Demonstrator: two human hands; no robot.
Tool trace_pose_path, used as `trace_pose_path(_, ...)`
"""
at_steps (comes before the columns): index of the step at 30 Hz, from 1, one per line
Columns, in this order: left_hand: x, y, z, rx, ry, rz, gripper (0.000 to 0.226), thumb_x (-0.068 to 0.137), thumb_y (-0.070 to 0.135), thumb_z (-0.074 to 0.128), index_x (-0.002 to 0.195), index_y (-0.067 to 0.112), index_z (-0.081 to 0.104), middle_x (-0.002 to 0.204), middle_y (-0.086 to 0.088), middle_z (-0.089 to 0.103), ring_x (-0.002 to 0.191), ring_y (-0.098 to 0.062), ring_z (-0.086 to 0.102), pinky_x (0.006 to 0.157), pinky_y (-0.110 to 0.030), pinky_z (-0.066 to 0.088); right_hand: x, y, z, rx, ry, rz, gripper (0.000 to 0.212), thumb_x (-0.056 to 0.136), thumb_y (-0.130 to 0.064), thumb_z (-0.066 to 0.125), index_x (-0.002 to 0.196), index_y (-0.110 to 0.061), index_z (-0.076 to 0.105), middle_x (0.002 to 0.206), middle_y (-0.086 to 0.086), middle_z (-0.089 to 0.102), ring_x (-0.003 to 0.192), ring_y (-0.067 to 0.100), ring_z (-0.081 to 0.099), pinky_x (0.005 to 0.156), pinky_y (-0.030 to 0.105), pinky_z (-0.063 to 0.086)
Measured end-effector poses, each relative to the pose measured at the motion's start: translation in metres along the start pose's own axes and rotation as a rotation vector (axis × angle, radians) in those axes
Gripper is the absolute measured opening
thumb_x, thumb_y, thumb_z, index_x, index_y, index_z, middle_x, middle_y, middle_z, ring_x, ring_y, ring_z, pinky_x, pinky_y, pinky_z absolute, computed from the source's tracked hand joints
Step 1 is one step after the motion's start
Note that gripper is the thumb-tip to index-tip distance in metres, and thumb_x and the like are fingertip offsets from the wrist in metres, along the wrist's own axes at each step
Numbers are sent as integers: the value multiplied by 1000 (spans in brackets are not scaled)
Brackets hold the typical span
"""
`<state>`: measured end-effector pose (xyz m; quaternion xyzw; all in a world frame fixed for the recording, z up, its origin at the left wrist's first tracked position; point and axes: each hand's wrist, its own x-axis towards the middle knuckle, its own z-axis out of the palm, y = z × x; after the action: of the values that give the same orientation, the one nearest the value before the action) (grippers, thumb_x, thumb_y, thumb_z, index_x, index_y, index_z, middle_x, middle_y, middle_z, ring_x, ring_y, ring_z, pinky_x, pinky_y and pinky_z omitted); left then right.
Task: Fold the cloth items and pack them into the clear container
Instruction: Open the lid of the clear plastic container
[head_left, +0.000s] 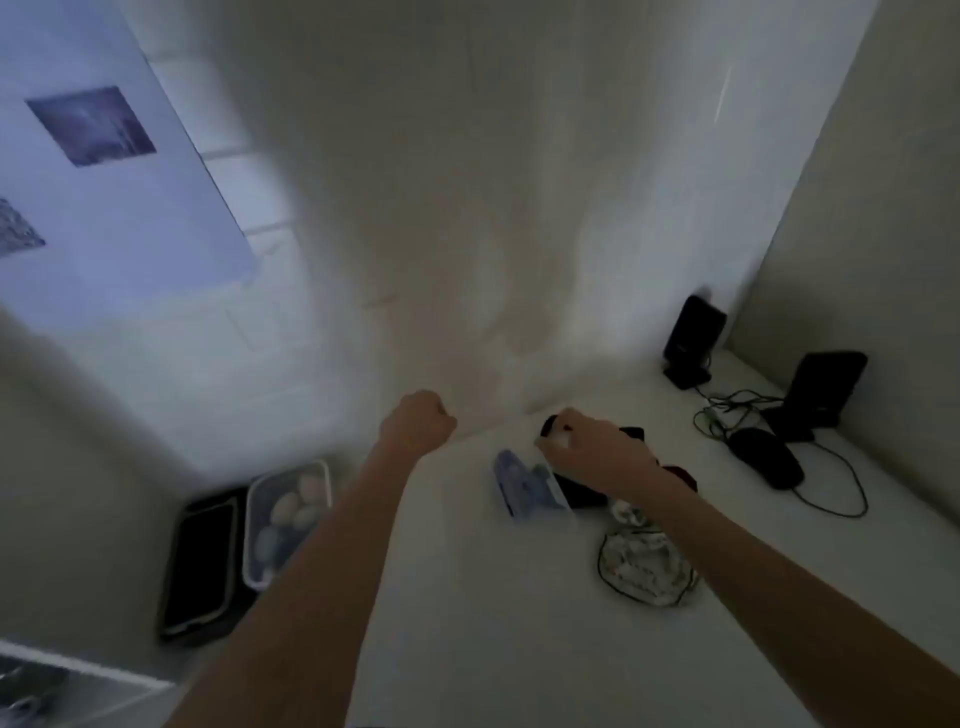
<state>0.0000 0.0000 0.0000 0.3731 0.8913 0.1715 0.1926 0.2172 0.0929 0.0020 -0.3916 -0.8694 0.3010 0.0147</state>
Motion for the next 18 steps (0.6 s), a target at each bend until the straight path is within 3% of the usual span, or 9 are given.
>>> trace_pose_path(2, -2, -10, 11, 34, -18, -61, 28, 83, 25, 57, 106, 10, 63, 114, -11, 63, 104, -30, 59, 89, -37, 48, -6, 6, 17, 7, -136, 31, 66, 86, -60, 47, 136, -19, 35, 124, 6, 59, 103, 24, 61, 83, 37, 50)
trace_pose_path(5, -2, -32, 36, 4, -32, -119, 33, 83, 24, 58, 113, 11, 57, 115, -14, 62, 103, -30, 59, 88, -37, 47, -10, 20, 45, 78, -170, 10, 52, 90, -44, 51, 130, -14, 37, 80, 0, 57, 72, 19, 59, 64, 32, 48)
trace_pose_path(7, 4, -42, 52, -46, -28, -114, 37, 83, 25, 60, 118, 12, 54, 117, -15, 62, 103, -31, 60, 89, -39, 49, -5, 26, 54, 136, -97, 14, 41, 93, -36, 49, 125, -11, 41, 68, -5, 47, 59, 12, 48, 53, 28, 39)
trace_pose_path(12, 31, -58, 76, -212, -80, -102, 36, 85, 31, 64, 118, 16, 61, 119, -8, 62, 110, -25, 57, 91, -29, 41, 10, 40, 70, 282, 58, 41, 37, 94, -23, 48, 130, -17, 45, 84, 5, 59, 69, 20, 57, 64, 34, 48)
trace_pose_path(14, 40, -63, 82, -322, -107, -65, 25, 83, 27, 66, 106, 17, 68, 112, -7, 66, 103, -21, 60, 90, -29, 41, 19, 48, 78, 338, 153, 19, 34, 93, -19, 48, 127, -17, 51, 76, -1, 54, 65, 13, 51, 62, 31, 46)
trace_pose_path(16, 44, -67, 86, -457, -172, 3, 14, 84, 21, 66, 97, 20, 69, 103, -7, 67, 87, -14, 62, 79, -27, 43, 27, 56, 85, 434, 215, -2, 30, 92, -14, 50, 121, -16, 56, 77, 3, 59, 67, 17, 56, 65, 37, 54)
trace_pose_path(18, 48, -72, 90, -488, -238, 66, 16, 85, 24, 64, 101, 22, 67, 102, -3, 66, 79, -11, 61, 69, -25, 39, 34, 61, 92, 541, 263, -15, 28, 91, -9, 51, 117, -14, 61, 79, 3, 65, 66, 9, 62, 67, 33, 58)
